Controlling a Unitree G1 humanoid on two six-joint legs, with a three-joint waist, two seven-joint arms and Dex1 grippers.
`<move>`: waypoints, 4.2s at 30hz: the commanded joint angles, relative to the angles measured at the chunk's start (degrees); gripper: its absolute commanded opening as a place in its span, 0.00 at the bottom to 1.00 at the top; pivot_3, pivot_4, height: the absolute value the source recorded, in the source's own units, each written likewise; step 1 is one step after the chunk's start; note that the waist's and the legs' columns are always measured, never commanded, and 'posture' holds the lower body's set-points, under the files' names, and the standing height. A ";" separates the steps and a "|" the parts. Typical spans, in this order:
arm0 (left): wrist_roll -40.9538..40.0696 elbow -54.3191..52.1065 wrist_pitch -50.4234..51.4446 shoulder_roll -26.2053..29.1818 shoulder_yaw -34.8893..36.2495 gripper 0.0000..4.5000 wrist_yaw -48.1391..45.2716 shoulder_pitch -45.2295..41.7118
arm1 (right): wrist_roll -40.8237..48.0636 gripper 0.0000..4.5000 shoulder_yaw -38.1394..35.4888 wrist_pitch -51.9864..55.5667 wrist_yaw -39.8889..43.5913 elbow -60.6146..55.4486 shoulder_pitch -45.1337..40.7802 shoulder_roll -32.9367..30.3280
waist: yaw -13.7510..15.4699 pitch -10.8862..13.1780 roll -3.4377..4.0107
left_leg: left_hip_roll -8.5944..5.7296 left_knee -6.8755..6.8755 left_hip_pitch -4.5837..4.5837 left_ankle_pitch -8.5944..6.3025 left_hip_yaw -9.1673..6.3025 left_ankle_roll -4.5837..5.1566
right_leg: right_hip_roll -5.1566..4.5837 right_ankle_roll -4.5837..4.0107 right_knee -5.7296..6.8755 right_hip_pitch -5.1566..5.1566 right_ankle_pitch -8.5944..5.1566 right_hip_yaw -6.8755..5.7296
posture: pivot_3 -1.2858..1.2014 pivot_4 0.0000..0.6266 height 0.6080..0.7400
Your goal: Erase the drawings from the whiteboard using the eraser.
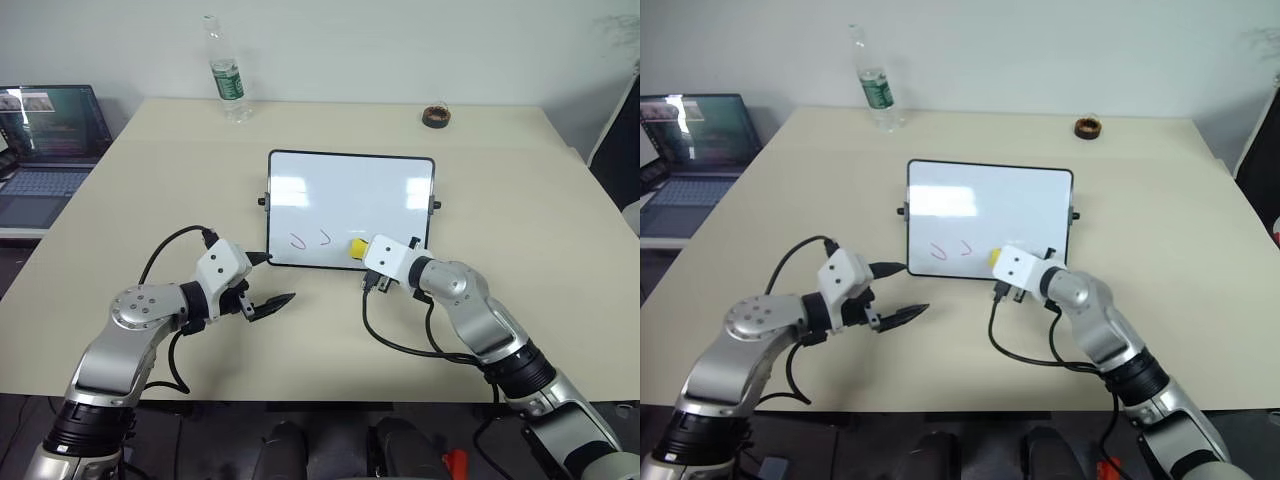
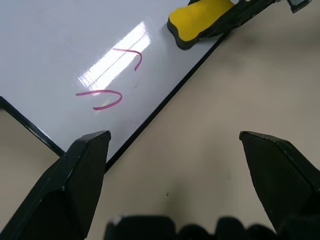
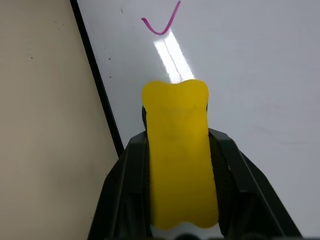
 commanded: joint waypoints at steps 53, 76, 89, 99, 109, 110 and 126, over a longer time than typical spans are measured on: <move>-9.82 -4.48 10.14 0.44 15.70 1.00 10.42 3.81 | 20.00 0.27 -6.17 -4.41 6.74 -11.30 5.87 -3.13 | -0.07 0.06 0.01 | 0.01 -0.02 -0.06 0.00 0.01 -0.01 | -0.01 -0.01 -0.03 -0.08 -0.01 0.00 | 0.52 0.24 1.00; -4.94 0.39 0.99 2.70 10.48 1.00 1.72 7.65 | 0.13 0.26 5.57 -13.96 1.27 24.37 -14.71 8.74 | 0.03 0.05 -0.01 | 0.06 -0.03 -0.10 -0.01 0.03 -0.01 | -0.07 -0.04 0.05 -0.20 -0.01 0.01 | 0.52 0.24 1.00; -4.53 3.72 -1.54 2.05 9.35 1.00 0.44 5.89 | -1.52 0.26 4.49 -13.90 -0.80 24.62 -14.37 7.38 | 0.29 0.02 -0.05 | 0.05 0.00 0.10 0.00 -0.05 -0.01 | -0.08 -0.04 0.09 0.05 0.00 -0.05 | 0.52 0.24 1.00; -4.55 4.01 -2.17 2.32 9.51 1.00 -0.08 6.13 | -3.33 0.26 2.73 -14.46 -2.18 24.92 -14.10 5.52 | 0.17 0.02 -0.05 | 0.05 -0.01 0.16 0.00 -0.03 0.00 | -0.06 -0.04 0.10 0.07 0.00 -0.04 | 0.52 0.24 1.00; -4.68 4.92 -2.54 2.33 9.59 1.00 -0.55 5.53 | -2.18 0.26 2.66 -14.58 -2.38 24.68 -13.88 5.79 | 0.24 0.02 -0.06 | 0.05 0.00 0.17 0.02 -0.04 0.01 | -0.06 -0.05 0.12 0.08 0.01 -0.04 | 0.52 0.24 1.00; -4.65 5.01 -2.58 2.35 9.60 1.00 -0.60 5.55 | -2.33 0.26 3.84 -14.59 -0.03 23.51 -12.94 4.95 | 0.28 0.02 -0.06 | 0.04 0.00 0.16 0.02 -0.05 0.01 | -0.06 -0.05 0.12 0.08 0.01 -0.05 | 0.52 0.24 1.00; -4.39 4.50 -2.26 2.10 9.18 1.00 -0.02 5.37 | 0.40 0.26 -1.58 -13.90 -3.41 20.97 -13.98 6.76 | 0.07 0.02 -0.07 | 0.05 -0.01 0.21 0.03 -0.02 0.01 | -0.02 -0.07 0.11 0.08 0.02 -0.02 | 0.52 0.24 1.00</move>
